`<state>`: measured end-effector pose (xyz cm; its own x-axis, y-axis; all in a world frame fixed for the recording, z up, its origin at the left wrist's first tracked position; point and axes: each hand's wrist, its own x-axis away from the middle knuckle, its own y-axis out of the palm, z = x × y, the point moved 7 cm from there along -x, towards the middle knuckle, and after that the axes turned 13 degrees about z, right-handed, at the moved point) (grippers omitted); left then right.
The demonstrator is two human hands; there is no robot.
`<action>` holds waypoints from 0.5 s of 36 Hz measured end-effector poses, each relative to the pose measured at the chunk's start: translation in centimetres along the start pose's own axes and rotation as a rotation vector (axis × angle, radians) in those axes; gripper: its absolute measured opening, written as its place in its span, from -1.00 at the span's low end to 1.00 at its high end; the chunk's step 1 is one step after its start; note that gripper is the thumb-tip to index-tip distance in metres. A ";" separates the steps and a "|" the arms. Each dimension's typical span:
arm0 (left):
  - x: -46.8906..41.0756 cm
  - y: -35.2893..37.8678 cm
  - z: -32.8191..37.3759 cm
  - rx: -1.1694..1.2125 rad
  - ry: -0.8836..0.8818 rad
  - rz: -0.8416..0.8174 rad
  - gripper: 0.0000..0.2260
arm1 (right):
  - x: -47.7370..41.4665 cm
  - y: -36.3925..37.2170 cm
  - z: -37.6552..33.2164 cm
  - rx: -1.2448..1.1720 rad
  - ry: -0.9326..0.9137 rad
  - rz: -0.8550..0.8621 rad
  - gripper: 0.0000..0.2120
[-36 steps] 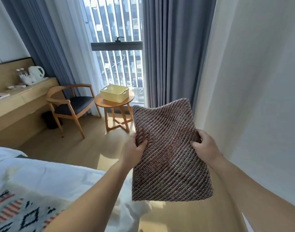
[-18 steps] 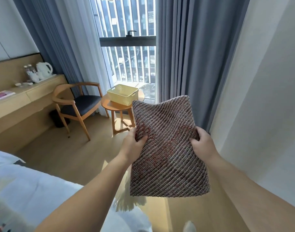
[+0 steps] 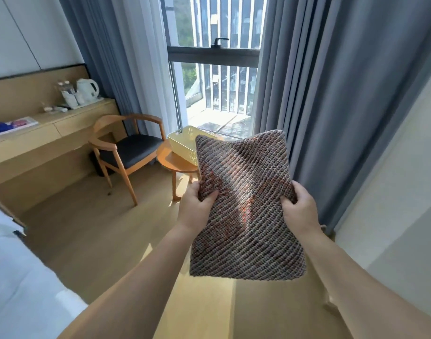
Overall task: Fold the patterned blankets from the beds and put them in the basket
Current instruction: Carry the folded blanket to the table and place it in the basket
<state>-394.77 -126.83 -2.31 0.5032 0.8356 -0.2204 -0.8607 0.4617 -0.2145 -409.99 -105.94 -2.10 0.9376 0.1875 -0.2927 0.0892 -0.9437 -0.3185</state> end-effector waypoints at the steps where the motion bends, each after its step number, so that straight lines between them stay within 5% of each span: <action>1: -1.0 0.5 -0.1 0.000 -0.005 0.009 -0.77 | -1.1 0.5 0.1 -0.011 -0.001 -0.008 -0.70; 18: -23.8 9.9 -5.1 -0.055 0.003 -0.059 -0.80 | -22.2 14.1 4.0 0.016 0.023 -0.083 -0.67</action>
<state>-414.88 -143.62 -4.05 0.5534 0.8064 -0.2084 -0.8238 0.4932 -0.2794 -430.88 -122.29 -3.64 0.9349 0.2581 -0.2437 0.1617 -0.9208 -0.3549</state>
